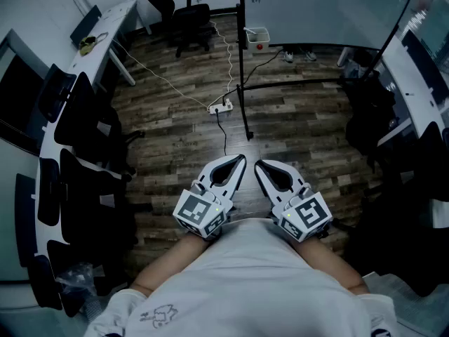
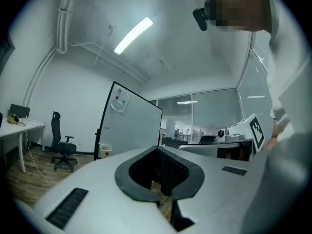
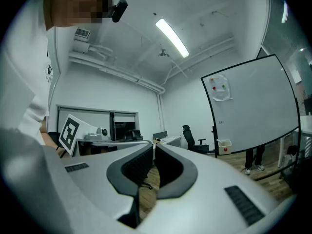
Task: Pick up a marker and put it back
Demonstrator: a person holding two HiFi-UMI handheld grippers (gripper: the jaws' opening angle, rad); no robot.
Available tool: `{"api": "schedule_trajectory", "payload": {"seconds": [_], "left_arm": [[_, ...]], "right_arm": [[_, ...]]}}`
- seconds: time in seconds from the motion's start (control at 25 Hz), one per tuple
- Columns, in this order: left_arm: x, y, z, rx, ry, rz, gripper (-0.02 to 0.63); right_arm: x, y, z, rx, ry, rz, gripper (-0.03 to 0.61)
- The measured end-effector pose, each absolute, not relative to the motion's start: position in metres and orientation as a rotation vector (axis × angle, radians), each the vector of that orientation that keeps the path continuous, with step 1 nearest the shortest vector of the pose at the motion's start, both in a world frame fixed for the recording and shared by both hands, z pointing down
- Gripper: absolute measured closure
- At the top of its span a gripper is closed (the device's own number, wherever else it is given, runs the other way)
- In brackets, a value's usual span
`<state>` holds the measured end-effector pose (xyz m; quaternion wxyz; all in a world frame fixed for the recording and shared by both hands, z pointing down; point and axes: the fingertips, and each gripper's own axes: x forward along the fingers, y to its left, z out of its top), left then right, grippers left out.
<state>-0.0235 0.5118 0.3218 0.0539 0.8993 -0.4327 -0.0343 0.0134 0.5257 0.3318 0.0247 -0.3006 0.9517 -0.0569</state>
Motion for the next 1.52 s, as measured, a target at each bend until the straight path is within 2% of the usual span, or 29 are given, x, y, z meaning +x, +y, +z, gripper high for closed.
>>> {"api": "schedule_trajectory", "payload": {"seconds": [0.44,1.2,1.52], "left_arm": [[0.006,0.476,0.324,2.735,-1.288,-0.116,0.609],[0.137,0.352,0.333,2.691,-1.317,-0.156,0.609],[0.155,0.332,0.343,2.654,-1.315,-0.157,0.609]], "right_arm": [[0.043,0.493,0.332,-0.958,2.943,-0.163,0.555],[0.176,0.364,0.336,-0.892,2.957,-0.223,0.560],[0.207,0.343,0.350,-0.894,2.947,-0.309,0.563]]}}
